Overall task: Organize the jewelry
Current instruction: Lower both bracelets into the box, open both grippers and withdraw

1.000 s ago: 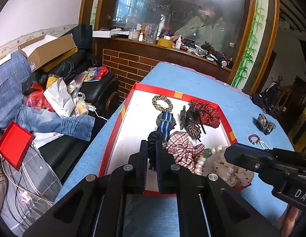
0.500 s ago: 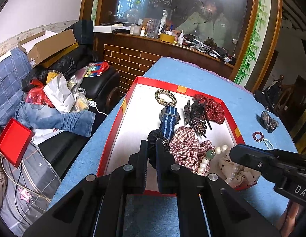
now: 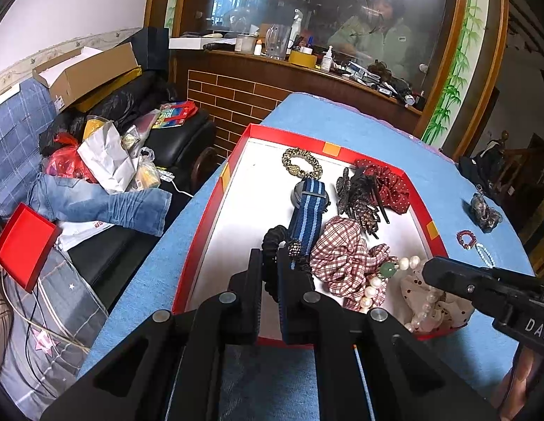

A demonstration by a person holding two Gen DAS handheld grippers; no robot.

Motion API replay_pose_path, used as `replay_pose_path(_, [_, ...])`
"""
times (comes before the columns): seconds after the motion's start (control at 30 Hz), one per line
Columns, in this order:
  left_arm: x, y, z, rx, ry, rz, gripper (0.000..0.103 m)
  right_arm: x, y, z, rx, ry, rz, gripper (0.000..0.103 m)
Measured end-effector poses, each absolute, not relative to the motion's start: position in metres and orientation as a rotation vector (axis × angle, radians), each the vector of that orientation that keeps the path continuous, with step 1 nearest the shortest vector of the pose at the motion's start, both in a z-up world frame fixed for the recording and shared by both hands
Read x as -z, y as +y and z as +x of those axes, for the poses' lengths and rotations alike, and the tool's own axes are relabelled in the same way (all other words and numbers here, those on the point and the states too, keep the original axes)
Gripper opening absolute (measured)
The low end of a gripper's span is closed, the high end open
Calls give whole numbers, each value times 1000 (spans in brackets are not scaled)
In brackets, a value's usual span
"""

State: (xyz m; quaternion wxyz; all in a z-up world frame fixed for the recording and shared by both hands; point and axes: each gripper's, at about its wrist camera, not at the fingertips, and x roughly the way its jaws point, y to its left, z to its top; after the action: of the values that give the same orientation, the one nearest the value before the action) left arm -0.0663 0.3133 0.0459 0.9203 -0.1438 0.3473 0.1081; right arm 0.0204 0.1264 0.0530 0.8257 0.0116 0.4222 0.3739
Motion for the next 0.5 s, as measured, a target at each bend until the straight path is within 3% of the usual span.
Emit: replay_pose_path(0.5, [-35, 306, -57, -218, 742, -291, 7, -33, 110, 35, -715, 947, 39, 11])
